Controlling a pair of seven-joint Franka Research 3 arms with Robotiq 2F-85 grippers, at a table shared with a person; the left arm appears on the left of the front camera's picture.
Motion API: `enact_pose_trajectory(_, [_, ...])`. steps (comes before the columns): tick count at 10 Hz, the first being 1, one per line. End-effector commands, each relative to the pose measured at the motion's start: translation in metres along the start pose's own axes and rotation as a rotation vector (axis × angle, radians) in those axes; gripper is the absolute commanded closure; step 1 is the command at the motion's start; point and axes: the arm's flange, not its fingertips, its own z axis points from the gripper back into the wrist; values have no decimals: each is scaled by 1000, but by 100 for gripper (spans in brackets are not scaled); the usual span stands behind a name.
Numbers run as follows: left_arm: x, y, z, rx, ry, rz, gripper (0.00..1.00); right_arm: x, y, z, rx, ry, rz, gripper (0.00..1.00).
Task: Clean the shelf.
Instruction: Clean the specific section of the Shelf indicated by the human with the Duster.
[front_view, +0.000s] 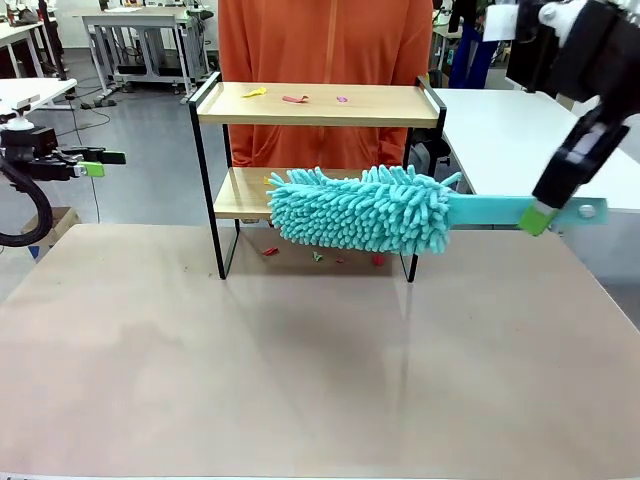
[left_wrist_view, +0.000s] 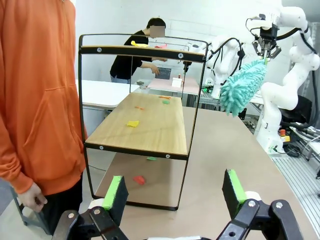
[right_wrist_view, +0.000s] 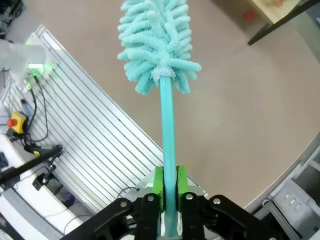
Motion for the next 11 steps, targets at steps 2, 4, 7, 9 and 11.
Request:
enact_pose_trajectory(2, [0,-1,1,-4,7,-17,0,70,43,-38,-5,-81,-181,87])
enact_pose_trajectory(4, [0,-1,1,-4,7,-17,0,92,66,-46,28,-165,-293,87])
enact_pose_trajectory(7, [0,-1,1,-4,7,-17,0,141,107,-71,55,-243,-430,87])
enact_pose_trajectory(9, [0,-1,1,-4,7,-17,0,177,128,-85,51,-279,-518,87])
enact_pose_trajectory(11, [0,-1,1,-4,7,-17,0,202,142,-96,26,-302,-572,87])
